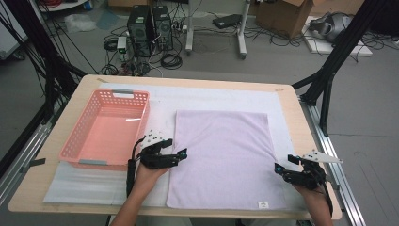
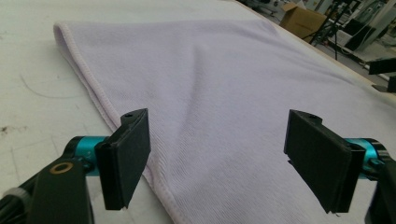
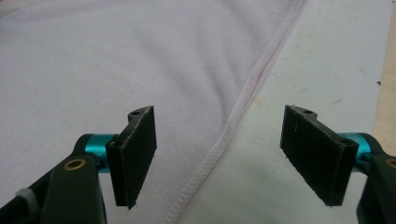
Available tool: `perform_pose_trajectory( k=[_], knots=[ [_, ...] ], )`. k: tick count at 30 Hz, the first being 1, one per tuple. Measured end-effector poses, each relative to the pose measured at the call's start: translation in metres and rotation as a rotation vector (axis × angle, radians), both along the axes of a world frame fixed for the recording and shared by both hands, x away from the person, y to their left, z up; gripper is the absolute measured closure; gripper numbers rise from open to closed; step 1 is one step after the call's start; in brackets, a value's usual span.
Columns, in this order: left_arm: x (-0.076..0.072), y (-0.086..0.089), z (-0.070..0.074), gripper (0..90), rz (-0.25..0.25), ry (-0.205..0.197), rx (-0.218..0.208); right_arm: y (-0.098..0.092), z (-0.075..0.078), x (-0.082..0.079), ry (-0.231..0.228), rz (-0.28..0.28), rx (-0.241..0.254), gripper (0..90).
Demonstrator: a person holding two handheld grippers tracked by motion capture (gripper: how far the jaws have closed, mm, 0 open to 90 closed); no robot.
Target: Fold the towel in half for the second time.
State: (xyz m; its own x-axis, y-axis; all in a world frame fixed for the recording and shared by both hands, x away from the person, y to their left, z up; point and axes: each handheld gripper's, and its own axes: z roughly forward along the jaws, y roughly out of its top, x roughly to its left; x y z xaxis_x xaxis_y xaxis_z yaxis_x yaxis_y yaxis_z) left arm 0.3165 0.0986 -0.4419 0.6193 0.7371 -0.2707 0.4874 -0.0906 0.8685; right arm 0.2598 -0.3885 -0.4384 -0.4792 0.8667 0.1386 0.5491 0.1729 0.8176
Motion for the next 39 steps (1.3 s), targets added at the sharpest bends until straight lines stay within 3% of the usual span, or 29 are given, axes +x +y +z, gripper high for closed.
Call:
perform_pose_trajectory(
  k=[3, 5, 7, 10, 12, 17, 21, 22, 24, 25, 26, 30, 33, 34, 37, 39],
  knots=[
    [0.014, -0.001, 0.003, 26.7, 0.009, 0.014, -0.010, -0.001, 0.002, 0.005, -0.001, 0.008, 0.013, 32.2],
    [0.023, -0.003, 0.006, 26.7, 0.023, 0.026, 0.015, 0.001, 0.004, 0.009, 0.011, 0.012, 0.016, 35.1],
    [0.031, -0.003, 0.007, 27.5, 0.025, 0.010, 0.011, 0.002, 0.005, 0.014, 0.015, 0.011, 0.015, 38.4],
    [0.044, -0.004, 0.008, 29.2, 0.059, 0.015, 0.056, 0.002, 0.007, 0.024, 0.019, -0.009, 0.022, 45.6],
    [0.054, -0.004, 0.007, 32.7, 0.083, 0.023, 0.083, 0.001, 0.009, 0.032, 0.026, -0.019, 0.030, 57.4],
    [0.071, -0.006, 0.002, 35.1, 0.126, 0.022, 0.090, 0.002, 0.010, 0.057, 0.044, -0.058, 0.001, 61.4],
    [0.080, -0.005, -0.010, 36.4, 0.158, 0.082, 0.115, 0.004, 0.009, 0.077, 0.071, -0.069, -0.020, 60.7],
    [0.082, -0.005, -0.009, 36.1, 0.151, 0.080, 0.126, 0.005, 0.009, 0.082, 0.078, -0.070, -0.036, 59.8],
    [0.086, -0.010, -0.008, 36.4, 0.142, 0.085, 0.186, 0.008, 0.007, 0.091, 0.086, -0.063, -0.072, 58.7],
    [0.089, -0.012, -0.009, 36.9, 0.134, 0.101, 0.196, 0.009, 0.006, 0.096, 0.092, -0.062, -0.078, 58.2],
    [0.091, -0.014, -0.010, 37.0, 0.139, 0.088, 0.202, 0.011, 0.005, 0.100, 0.097, -0.059, -0.085, 57.9],
    [0.099, -0.017, -0.010, 42.9, 0.160, 0.092, 0.209, 0.017, 0.001, 0.116, 0.117, -0.076, -0.099, 57.0],
    [0.099, -0.024, -0.010, 47.5, 0.179, 0.062, 0.271, 0.021, 0.000, 0.128, 0.115, -0.087, -0.136, 56.4],
    [0.099, -0.024, -0.010, 50.1, 0.186, 0.062, 0.272, 0.022, -0.001, 0.131, 0.112, -0.089, -0.134, 56.3],
    [0.100, -0.021, -0.010, 63.0, 0.210, 0.071, 0.250, 0.026, -0.004, 0.140, 0.135, -0.093, -0.143, 58.1],
    [0.101, -0.018, -0.011, 72.9, 0.207, 0.085, 0.216, 0.025, -0.005, 0.141, 0.136, -0.112, -0.118, 66.1]
  ],
)
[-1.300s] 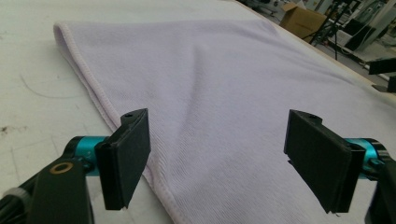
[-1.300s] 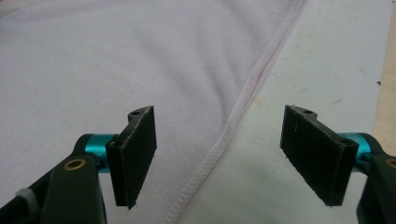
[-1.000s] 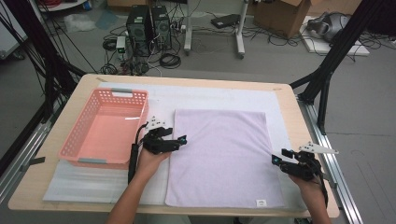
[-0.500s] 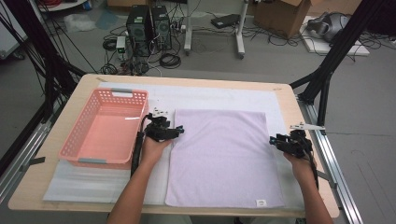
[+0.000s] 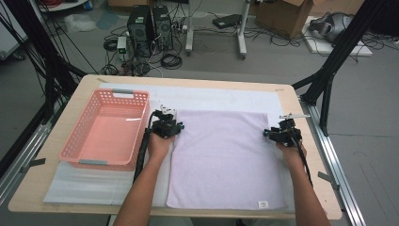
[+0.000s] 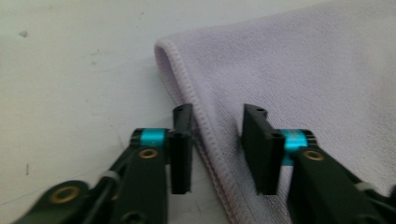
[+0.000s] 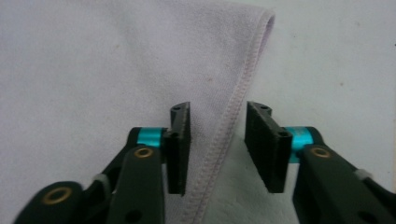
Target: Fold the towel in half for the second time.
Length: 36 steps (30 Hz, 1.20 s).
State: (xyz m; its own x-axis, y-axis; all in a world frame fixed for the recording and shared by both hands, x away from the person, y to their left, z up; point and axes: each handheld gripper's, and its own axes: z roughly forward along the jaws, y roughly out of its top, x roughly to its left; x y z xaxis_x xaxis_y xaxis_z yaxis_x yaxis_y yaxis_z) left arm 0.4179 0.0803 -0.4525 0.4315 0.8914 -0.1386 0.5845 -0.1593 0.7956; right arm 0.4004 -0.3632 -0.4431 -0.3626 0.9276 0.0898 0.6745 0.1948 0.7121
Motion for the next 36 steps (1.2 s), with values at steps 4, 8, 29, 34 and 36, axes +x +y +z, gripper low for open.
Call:
perform_pose_trajectory(
  k=[4, 8, 29, 34, 36],
  knots=[
    [0.002, 0.004, -0.001, 84.5, -0.009, 0.030, -0.059, -0.001, 0.000, 0.000, 0.021, 0.016, 0.053, 85.0],
    [0.003, 0.011, 0.000, 85.6, 0.044, 0.048, -0.141, -0.005, 0.001, -0.001, 0.019, -0.009, 0.067, 86.9],
    [-0.057, 0.021, 0.051, 85.9, -0.066, -0.065, -0.201, -0.021, 0.039, -0.067, -0.144, 0.088, 0.144, 87.2],
    [-0.081, 0.024, 0.044, 85.8, -0.097, -0.045, -0.198, -0.023, 0.039, -0.093, -0.157, 0.108, 0.164, 87.1],
    [-0.089, 0.025, 0.042, 85.8, -0.109, -0.043, -0.178, -0.023, 0.036, -0.104, -0.158, 0.121, 0.158, 87.1]
  ],
)
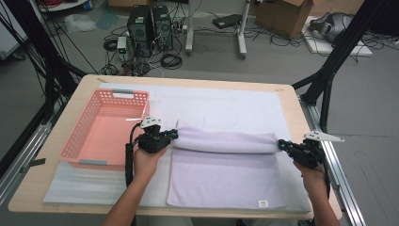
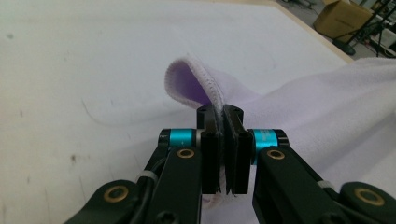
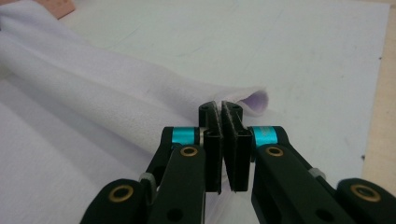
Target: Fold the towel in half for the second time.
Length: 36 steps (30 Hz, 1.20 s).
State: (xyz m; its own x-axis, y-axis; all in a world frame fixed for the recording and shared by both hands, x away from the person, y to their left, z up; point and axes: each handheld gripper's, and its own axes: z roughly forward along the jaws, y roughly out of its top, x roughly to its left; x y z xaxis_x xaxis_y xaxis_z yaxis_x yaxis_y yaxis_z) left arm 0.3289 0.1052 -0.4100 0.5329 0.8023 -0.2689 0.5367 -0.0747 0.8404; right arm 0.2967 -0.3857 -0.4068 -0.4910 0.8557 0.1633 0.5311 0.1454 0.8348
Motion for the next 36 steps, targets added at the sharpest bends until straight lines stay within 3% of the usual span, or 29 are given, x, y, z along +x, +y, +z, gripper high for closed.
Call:
perform_pose_trajectory(
  k=[8, 13, 15, 18, 21, 24, 30, 33, 34, 36],
  knots=[
    [-0.032, 0.005, -0.017, 85.7, -0.018, 0.036, -0.021, -0.001, -0.008, -0.032, 0.023, 0.021, -0.005, 87.1],
    [-0.042, 0.006, -0.029, 84.9, -0.041, 0.069, 0.000, -0.002, -0.018, -0.042, 0.051, 0.025, -0.017, 87.0],
    [-0.041, 0.005, -0.029, 78.1, -0.042, 0.068, -0.002, 0.000, -0.022, -0.041, 0.077, 0.027, -0.029, 84.8],
    [-0.032, 0.003, -0.024, 52.3, -0.040, 0.049, -0.013, -0.001, -0.019, -0.037, 0.091, -0.011, -0.009, 66.5],
    [-0.020, -0.001, -0.019, 45.4, -0.020, 0.020, -0.003, -0.004, -0.009, -0.028, 0.067, -0.048, 0.017, 56.8],
    [-0.006, -0.002, -0.020, 43.8, -0.001, 0.025, -0.015, -0.001, -0.004, -0.011, 0.084, -0.049, -0.019, 53.3],
    [0.015, -0.006, -0.031, 46.6, -0.013, 0.096, -0.011, 0.012, -0.009, 0.027, 0.151, -0.058, -0.087, 50.3],
    [0.017, -0.007, -0.035, 63.1, -0.044, 0.130, -0.014, 0.017, -0.017, 0.039, 0.196, -0.063, -0.097, 50.9],
    [0.017, -0.007, -0.037, 72.1, -0.054, 0.142, -0.017, 0.018, -0.020, 0.042, 0.212, -0.053, -0.115, 54.5],
    [0.016, -0.006, -0.036, 79.4, -0.065, 0.146, -0.018, 0.019, -0.024, 0.045, 0.239, -0.020, -0.122, 77.0]
  ],
)
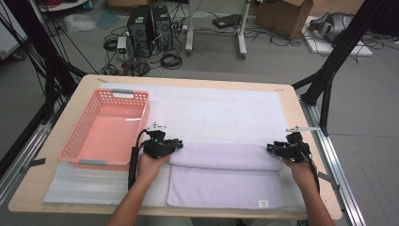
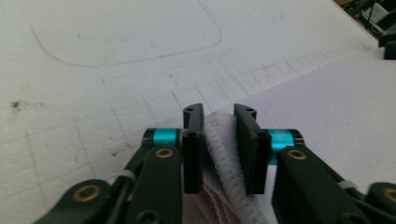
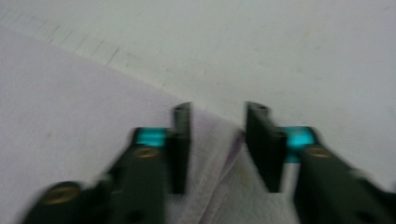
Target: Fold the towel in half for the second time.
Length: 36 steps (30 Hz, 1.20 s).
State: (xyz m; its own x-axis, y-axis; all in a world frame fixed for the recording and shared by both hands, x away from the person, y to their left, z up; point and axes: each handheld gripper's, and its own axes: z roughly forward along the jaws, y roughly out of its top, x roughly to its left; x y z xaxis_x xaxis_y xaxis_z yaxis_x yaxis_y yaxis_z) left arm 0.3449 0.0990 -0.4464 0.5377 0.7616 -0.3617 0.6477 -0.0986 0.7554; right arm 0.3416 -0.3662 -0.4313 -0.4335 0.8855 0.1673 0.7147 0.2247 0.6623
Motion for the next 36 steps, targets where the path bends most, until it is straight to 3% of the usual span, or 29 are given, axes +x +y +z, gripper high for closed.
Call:
perform_pose_trajectory(
  k=[1, 6, 11, 15, 18, 27, 32, 34, 36],
  knots=[
    [-0.001, 0.001, 0.001, 80.6, -0.002, -0.002, -0.008, 0.000, 0.000, -0.001, -0.010, 0.010, -0.010, 84.9],
    [-0.013, 0.007, 0.010, 81.0, 0.001, -0.069, -0.047, -0.005, 0.009, -0.018, -0.094, -0.013, 0.015, 85.9],
    [-0.041, 0.012, 0.017, 80.7, -0.013, -0.169, -0.090, -0.009, 0.018, -0.046, -0.190, -0.016, 0.065, 85.8],
    [-0.065, 0.018, 0.016, 80.6, -0.024, -0.194, -0.127, -0.010, 0.022, -0.072, -0.245, -0.004, 0.083, 85.7],
    [-0.078, 0.019, 0.015, 80.4, -0.040, -0.197, -0.116, -0.009, 0.022, -0.090, -0.267, 0.000, 0.084, 85.7],
    [-0.119, 0.022, 0.005, 78.8, -0.067, -0.179, -0.103, -0.007, 0.016, -0.137, -0.274, -0.018, 0.098, 85.8],
    [-0.134, 0.025, -0.001, 75.7, -0.087, -0.156, -0.090, -0.008, 0.010, -0.160, -0.243, -0.024, 0.089, 85.8],
    [-0.139, 0.027, -0.002, 71.7, -0.082, -0.148, -0.087, -0.009, 0.007, -0.167, -0.224, -0.030, 0.086, 85.5],
    [-0.141, 0.030, -0.002, 60.0, -0.065, -0.126, -0.112, -0.010, 0.005, -0.171, -0.203, -0.038, 0.082, 81.4]
  ],
)
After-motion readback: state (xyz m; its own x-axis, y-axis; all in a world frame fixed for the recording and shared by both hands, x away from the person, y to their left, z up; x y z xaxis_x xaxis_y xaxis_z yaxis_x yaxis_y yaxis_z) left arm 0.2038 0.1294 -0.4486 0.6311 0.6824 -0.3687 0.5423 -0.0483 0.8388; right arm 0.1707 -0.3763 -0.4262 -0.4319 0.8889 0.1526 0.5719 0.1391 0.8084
